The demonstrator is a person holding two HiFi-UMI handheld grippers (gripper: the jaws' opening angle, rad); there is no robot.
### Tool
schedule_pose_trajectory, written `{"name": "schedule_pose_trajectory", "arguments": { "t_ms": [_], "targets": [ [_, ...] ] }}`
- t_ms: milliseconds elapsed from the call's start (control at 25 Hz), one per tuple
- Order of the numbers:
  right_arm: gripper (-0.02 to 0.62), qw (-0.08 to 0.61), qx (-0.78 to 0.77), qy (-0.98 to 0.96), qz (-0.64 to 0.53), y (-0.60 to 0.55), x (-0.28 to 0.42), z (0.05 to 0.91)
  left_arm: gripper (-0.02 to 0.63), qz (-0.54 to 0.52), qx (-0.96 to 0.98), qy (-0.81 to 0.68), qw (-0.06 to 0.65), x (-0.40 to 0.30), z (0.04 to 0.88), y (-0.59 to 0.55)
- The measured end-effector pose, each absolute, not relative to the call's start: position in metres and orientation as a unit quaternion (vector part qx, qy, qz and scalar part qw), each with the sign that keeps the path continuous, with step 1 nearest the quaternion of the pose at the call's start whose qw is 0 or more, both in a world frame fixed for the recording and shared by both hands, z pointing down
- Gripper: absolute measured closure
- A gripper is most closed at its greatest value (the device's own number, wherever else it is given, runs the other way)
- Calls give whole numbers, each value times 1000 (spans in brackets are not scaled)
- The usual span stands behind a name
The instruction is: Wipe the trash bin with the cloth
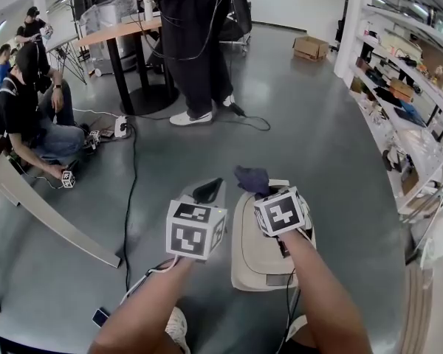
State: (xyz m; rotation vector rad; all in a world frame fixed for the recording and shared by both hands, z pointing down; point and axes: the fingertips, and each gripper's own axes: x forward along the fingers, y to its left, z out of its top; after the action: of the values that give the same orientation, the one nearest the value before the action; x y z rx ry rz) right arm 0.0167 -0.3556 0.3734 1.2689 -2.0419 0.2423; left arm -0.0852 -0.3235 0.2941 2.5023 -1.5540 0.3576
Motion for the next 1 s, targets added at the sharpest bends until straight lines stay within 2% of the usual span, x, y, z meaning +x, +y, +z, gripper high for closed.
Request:
{"name": "schedule_pose_trajectory", "arguments": {
  "t_ms": [520, 1000],
  "targets": [
    [482, 367, 484, -788, 104, -367, 20, 388, 609, 120, 846, -510, 97, -74, 296, -327],
    [482, 373, 519, -762, 102, -370, 65, 387, 609, 129, 850, -503, 95, -59, 303, -327]
  ]
}}
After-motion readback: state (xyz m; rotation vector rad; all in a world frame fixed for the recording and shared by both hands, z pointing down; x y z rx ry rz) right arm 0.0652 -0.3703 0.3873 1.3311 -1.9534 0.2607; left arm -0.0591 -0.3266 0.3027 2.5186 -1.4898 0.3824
